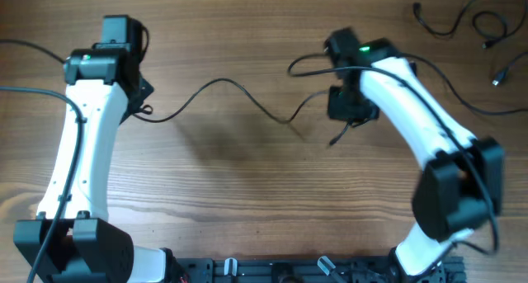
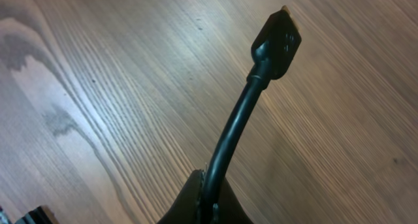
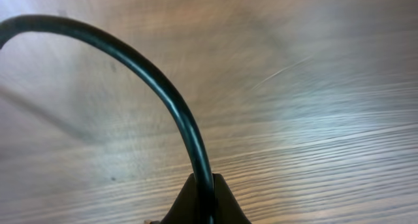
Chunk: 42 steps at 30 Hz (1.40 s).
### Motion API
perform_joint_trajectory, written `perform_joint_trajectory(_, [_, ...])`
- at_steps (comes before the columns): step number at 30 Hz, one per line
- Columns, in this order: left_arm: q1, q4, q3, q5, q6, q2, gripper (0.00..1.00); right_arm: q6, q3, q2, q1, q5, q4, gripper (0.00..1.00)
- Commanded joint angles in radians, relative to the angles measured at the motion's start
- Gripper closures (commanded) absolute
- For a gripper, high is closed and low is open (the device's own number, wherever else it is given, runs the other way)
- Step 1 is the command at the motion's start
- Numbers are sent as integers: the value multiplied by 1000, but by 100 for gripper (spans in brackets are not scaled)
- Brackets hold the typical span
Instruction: Untangle cables
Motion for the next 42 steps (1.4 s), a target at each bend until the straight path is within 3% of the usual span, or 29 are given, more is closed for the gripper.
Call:
perform_joint_trajectory(1, [69,-10,5,19,-10,10,96,59,26,-154,-89,77,-6,96])
perform_joint_trajectory(9, [183,-31,5,27,-35,10,96,51,26,-241,-352,51,-28,96])
perform_joint_trajectory(20, [275,-39,5,39,-35,10,96,186,26,-241,-375,170,21,96])
perform_joint_trajectory(26, [285,-35,5,151,-34,10,96,-50,26,-241,-377,-144,68,96])
perform_joint_trajectory(29, [255,-40,5,204,-27,10,96,-132,25,-241,-372,-246,61,77])
perform_joint_trajectory(37, [201,-57,5,204,-28,10,96,-134,16,-235,-371,-319,14,55])
perform_joint_trajectory(39, [201,-58,5,204,-28,10,96,-264,16,-235,-350,-514,53,50])
perform_joint_trajectory(42, [201,-58,5,204,-28,10,96,-434,16,-234,-229,-616,153,26])
